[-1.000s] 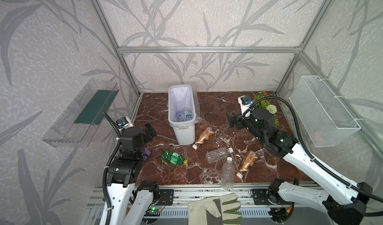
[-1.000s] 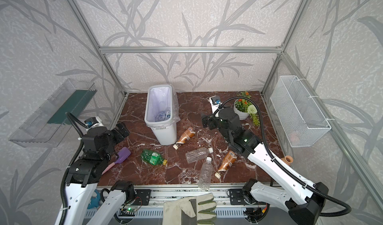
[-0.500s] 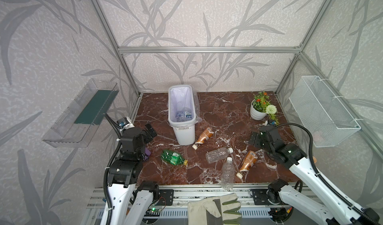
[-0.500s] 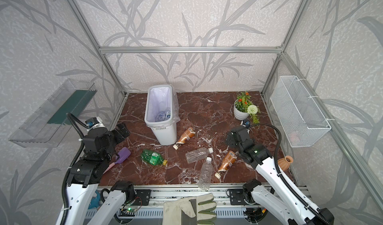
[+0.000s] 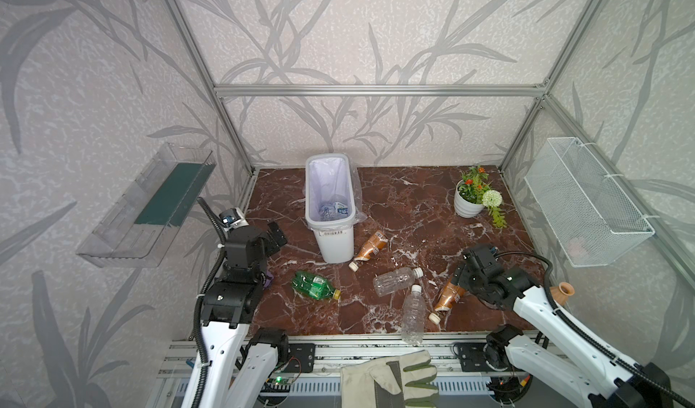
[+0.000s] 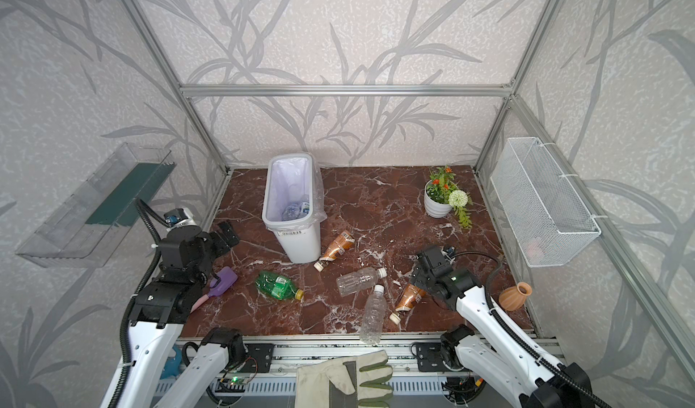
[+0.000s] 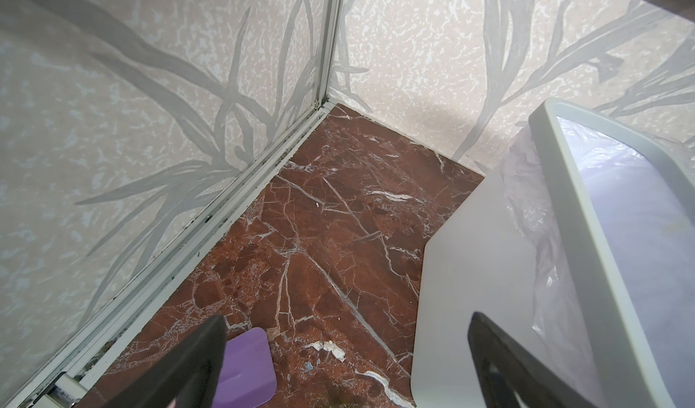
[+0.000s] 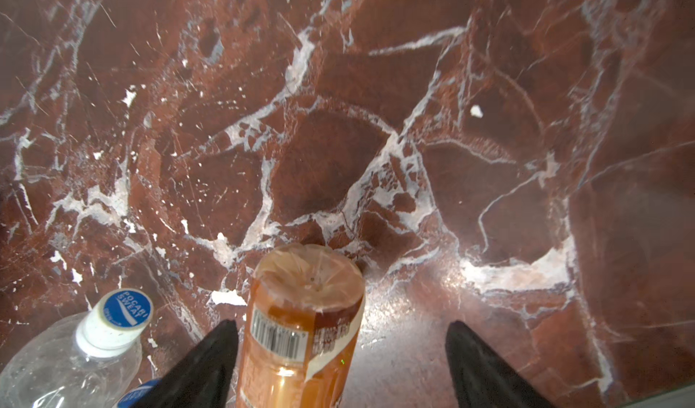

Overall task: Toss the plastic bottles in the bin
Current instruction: 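Move the right gripper down to the orange milk-tea bottle, then grasp the orange milk-tea bottle and lift it over the bin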

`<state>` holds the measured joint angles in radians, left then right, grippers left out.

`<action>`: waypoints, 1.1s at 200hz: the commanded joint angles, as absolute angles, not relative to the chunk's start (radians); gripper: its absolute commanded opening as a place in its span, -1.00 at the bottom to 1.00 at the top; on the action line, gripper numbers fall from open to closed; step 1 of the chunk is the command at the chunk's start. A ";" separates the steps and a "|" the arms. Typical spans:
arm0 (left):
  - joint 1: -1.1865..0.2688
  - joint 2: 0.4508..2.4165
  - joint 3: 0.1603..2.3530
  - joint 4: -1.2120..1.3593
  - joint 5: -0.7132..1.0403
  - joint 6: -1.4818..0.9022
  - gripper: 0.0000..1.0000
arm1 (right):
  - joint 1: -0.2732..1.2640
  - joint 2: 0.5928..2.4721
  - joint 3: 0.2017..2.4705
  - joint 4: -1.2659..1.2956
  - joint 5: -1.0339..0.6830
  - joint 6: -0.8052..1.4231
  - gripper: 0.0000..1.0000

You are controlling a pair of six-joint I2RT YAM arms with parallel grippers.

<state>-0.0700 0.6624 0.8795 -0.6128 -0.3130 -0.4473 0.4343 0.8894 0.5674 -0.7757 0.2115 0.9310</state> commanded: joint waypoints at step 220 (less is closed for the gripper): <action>-0.065 0.678 0.862 -0.627 -0.361 -0.460 0.99 | 0.436 0.854 0.622 -0.508 0.150 0.870 0.05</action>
<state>-0.0700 0.6762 0.8722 -0.6155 -0.3408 -0.4446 0.4347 0.9241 0.5209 -0.5095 0.0746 0.9447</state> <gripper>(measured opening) 0.991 0.551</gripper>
